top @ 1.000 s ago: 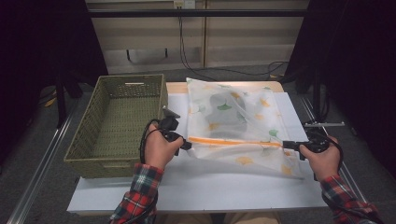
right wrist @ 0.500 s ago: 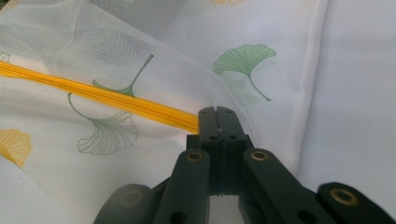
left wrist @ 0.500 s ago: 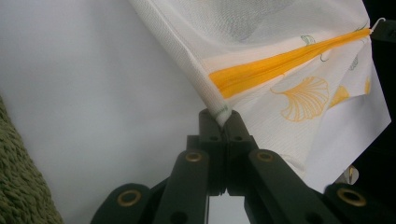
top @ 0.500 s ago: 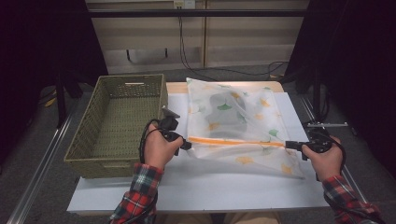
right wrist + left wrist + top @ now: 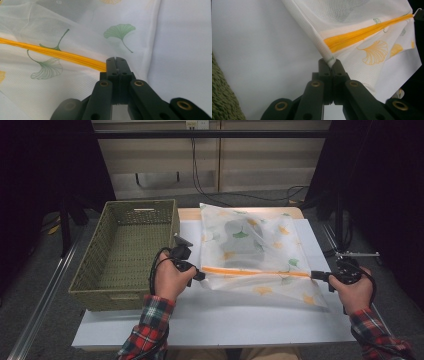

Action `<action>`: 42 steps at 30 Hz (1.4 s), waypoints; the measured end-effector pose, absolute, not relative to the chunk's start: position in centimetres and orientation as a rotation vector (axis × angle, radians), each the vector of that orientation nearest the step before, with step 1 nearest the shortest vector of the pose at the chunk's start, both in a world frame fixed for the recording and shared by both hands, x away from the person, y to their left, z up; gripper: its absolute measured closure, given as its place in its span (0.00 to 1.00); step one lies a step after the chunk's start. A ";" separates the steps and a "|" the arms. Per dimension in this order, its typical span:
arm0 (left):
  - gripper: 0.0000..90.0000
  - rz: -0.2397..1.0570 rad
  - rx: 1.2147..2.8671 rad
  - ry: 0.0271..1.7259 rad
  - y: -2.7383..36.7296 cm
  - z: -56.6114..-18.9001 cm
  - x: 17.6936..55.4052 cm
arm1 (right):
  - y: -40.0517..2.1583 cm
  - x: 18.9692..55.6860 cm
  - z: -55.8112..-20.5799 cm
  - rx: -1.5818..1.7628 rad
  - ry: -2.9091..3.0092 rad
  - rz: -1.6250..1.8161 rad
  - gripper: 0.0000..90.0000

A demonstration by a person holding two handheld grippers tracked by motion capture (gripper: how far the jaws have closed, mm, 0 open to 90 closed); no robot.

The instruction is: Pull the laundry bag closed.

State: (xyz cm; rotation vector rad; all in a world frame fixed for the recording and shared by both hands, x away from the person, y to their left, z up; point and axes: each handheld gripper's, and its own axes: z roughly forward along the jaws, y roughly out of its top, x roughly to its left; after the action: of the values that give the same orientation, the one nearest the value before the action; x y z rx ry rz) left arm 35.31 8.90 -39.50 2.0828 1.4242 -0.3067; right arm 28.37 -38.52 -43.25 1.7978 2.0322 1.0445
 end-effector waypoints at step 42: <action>0.99 -0.305 2.097 1.434 8.7 -39.2 34.8 | -40.7 27.8 -42.8 1.816 1.954 0.996 1.00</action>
State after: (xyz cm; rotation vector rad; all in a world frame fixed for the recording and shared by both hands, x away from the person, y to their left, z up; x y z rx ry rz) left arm 34.84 8.73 -39.23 2.0972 1.4341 -0.3054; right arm 27.76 -40.69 -42.85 1.8156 1.9535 0.9963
